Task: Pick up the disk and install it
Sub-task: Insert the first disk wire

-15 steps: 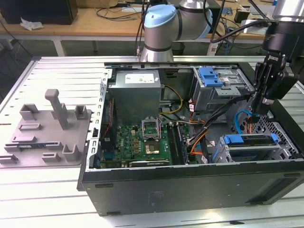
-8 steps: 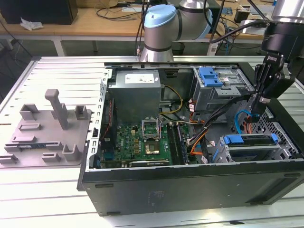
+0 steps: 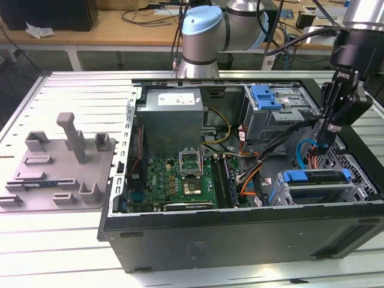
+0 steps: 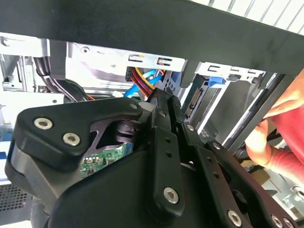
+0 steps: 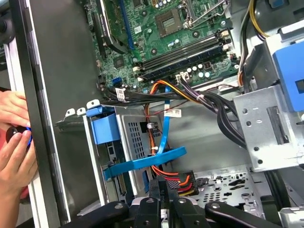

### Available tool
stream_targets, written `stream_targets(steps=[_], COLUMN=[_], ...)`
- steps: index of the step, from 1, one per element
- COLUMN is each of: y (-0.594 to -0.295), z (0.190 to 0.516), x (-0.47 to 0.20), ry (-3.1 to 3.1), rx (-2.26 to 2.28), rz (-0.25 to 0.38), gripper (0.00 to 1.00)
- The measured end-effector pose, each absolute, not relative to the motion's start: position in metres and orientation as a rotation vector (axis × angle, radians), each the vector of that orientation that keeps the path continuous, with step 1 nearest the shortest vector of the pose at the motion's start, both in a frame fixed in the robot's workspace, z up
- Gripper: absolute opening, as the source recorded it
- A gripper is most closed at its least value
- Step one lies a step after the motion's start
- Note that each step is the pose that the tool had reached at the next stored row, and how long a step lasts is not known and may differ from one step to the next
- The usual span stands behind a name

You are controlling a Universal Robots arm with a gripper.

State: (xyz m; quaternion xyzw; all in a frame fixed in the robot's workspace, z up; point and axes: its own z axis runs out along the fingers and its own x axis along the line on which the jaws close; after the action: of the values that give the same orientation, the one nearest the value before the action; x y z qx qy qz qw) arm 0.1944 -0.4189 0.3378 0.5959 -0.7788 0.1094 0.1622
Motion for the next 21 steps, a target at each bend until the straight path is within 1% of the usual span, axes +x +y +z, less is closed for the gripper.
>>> stream_targets(steps=[11, 17, 21], y=[-0.428, -0.437, -0.446], z=[0.349, 0.354, 0.356], x=[0.190, 0.187, 0.187], ry=[-2.193, -2.180, -2.183], rx=[1.753, 1.778, 1.796], rz=[0.317, 0.319, 0.304], gripper=[0.17, 0.17, 0.17])
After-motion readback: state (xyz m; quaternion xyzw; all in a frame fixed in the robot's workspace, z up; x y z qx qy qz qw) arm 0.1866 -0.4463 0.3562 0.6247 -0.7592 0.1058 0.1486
